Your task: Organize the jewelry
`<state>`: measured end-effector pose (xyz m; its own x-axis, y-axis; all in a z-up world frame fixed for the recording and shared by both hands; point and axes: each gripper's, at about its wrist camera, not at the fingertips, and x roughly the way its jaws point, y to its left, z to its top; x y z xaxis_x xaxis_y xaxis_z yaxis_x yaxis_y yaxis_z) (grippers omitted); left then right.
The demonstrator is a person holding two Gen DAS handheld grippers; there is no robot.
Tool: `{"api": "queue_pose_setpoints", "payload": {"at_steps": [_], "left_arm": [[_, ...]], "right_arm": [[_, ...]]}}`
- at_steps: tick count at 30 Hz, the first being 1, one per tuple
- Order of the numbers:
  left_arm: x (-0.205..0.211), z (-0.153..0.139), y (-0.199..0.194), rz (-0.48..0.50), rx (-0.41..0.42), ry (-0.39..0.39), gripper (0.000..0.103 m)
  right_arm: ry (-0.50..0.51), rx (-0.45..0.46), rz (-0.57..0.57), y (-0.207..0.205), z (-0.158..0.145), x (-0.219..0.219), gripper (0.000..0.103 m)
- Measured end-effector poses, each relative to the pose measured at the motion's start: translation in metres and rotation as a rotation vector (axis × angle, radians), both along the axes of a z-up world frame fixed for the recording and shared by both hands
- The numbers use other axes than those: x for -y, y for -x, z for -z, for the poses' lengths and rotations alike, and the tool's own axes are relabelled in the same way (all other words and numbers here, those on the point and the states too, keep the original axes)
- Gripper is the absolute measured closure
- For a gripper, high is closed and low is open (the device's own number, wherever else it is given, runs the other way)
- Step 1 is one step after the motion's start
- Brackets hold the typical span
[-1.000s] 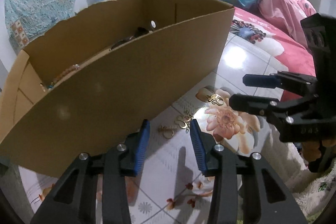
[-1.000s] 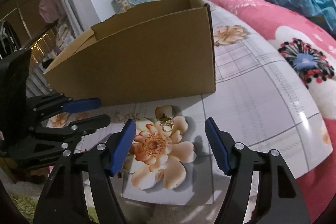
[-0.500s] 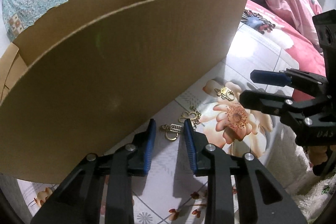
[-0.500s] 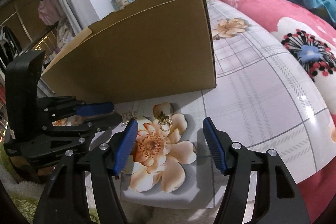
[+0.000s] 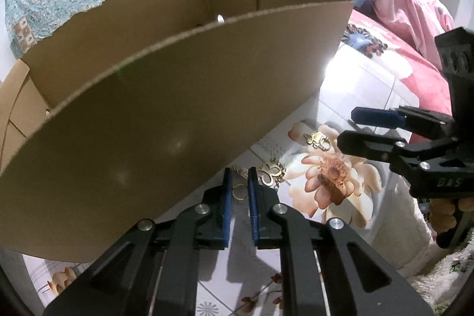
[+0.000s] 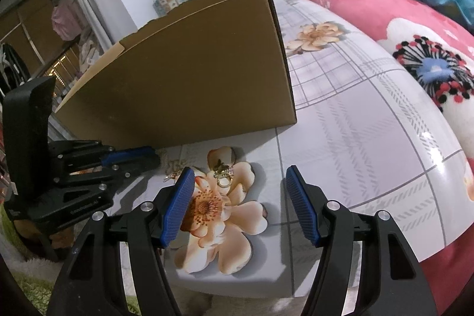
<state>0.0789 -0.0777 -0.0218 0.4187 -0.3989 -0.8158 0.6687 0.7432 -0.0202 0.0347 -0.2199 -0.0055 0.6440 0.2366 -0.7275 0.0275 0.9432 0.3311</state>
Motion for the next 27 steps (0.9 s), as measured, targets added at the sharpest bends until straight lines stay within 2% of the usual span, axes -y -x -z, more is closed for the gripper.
{"api": "queue_pose_setpoints", "payload": {"at_steps": [1, 14, 17, 22, 27], "left_arm": [[-0.001, 0.0, -0.001, -0.001, -0.004, 0.0, 0.103], [-0.01, -0.009, 0.015, 0.024, -0.02, -0.015, 0.102], [-0.011, -0.006, 0.017, 0.022, -0.016, -0.058, 0.094], [-0.012, -0.004, 0.016, 0.016, 0.006, -0.073, 0.086], [-0.009, -0.001, 0.009, 0.009, 0.014, -0.066, 0.084]], "right_arm": [[-0.003, 0.0, 0.001, 0.0, 0.0, 0.001, 0.043], [-0.011, 0.002, -0.008, 0.002, 0.001, 0.008, 0.043], [-0.01, 0.001, -0.011, 0.003, 0.0, 0.008, 0.043], [-0.005, 0.001, -0.019, 0.003, 0.0, 0.006, 0.043], [-0.003, 0.002, -0.021, 0.002, -0.001, 0.001, 0.043]]}}
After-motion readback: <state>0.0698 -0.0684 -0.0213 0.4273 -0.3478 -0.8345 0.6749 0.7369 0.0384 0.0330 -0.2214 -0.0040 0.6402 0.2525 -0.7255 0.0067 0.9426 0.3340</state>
